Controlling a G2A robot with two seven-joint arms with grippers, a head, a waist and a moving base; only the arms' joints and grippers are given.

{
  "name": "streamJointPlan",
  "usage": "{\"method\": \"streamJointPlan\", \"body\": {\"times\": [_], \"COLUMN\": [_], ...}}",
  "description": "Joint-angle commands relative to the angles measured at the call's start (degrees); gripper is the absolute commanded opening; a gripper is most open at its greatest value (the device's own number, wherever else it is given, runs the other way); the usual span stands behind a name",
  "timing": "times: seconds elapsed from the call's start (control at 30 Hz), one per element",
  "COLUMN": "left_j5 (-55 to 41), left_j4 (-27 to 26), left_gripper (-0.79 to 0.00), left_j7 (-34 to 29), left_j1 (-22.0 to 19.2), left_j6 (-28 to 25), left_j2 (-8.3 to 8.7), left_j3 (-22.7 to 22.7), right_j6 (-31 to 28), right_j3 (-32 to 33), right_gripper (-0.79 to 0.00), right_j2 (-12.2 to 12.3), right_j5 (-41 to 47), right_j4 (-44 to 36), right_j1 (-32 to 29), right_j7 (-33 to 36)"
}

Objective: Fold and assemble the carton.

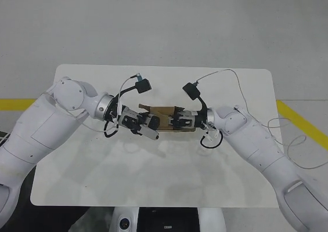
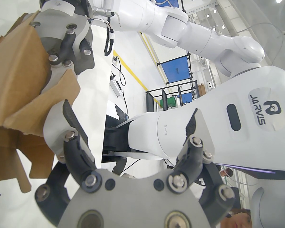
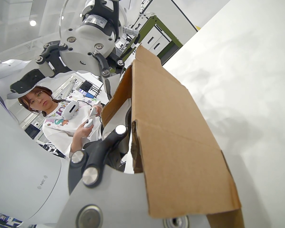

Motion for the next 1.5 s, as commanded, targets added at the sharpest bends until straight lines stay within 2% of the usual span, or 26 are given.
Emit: {"method": "streamJointPlan", "body": {"times": [0.0, 0.33, 0.6, 1.23, 1.47], "left_j5": [-0.1, -0.1, 0.5, 0.6, 1.5], "left_j4": [0.3, 3.8, 5.4, 4.1, 4.6], "left_gripper": [0.000, 0.000, 0.000, 0.000, 0.000], "left_j7": [0.2, 0.8, 1.0, -0.2, -0.2], "left_j1": [0.0, 1.5, 2.4, 2.6, 2.8], "left_j6": [-0.2, -0.8, -1.0, 0.2, 0.3], "left_j2": [-0.12, 0.51, 0.93, -0.11, -0.09], "left_j3": [-0.2, -3.2, -5.3, -5.7, -6.3], "right_j6": [0.0, 0.0, 0.0, 0.0, 0.0], "right_j3": [0.6, 3.9, 3.7, 0.0, 2.1], "right_gripper": [-0.785, -0.785, -0.785, -0.785, -0.785], "right_j2": [0.1, 1.3, 2.1, 2.1, 2.6], "right_j5": [-0.2, -1.9, -2.4, -0.1, 0.4], "right_j4": [0.0, -0.9, -3.3, -4.4, -3.6], "right_j1": [-0.2, -2.0, -3.1, -2.7, -2.4], "right_j7": [0.0, 0.0, 0.0, 0.0, 0.0]}}
